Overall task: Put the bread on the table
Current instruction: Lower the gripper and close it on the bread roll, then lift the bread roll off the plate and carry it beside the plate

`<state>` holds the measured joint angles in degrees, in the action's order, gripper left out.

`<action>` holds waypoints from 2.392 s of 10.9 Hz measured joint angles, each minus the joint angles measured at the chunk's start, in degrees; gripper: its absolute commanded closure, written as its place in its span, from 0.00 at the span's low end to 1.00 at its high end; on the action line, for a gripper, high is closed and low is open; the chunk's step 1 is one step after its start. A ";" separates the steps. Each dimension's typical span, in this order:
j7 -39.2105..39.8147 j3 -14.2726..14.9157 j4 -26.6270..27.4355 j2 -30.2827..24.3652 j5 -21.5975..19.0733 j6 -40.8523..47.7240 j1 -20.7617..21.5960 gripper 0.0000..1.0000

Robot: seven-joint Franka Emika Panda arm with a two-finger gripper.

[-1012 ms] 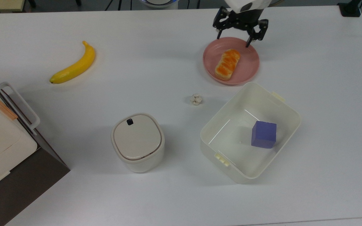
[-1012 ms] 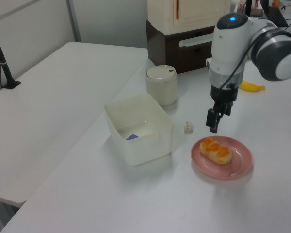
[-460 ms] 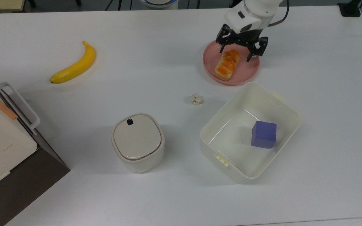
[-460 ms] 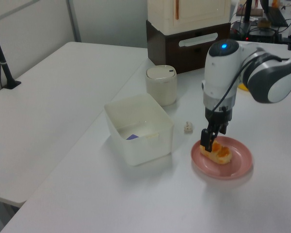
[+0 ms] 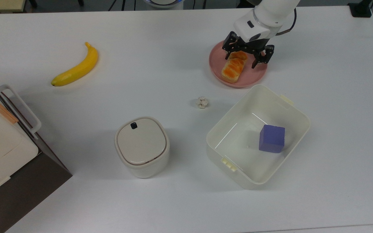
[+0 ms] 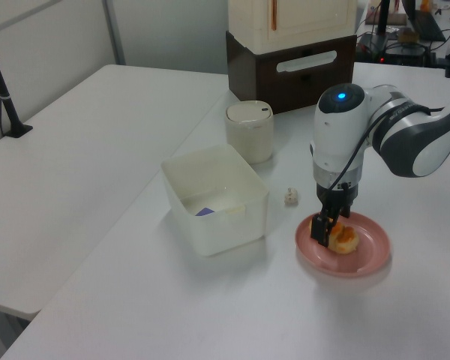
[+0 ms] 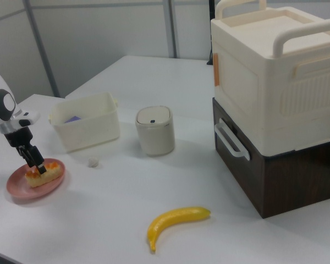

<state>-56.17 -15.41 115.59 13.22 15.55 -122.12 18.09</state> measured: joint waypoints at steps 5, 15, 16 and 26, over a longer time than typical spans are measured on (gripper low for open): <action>-0.26 0.21 -0.04 1.40 1.88 0.00 -0.08 1.00; 28.01 3.78 -10.13 -0.69 -5.22 15.87 -0.53 1.00; 31.20 6.16 -10.61 -1.06 -5.24 16.60 -0.69 1.00; 42.14 13.49 -3.64 0.03 6.56 17.00 -2.15 0.01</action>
<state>-14.03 -1.92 111.95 13.25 22.11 -105.12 15.95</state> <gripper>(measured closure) 0.890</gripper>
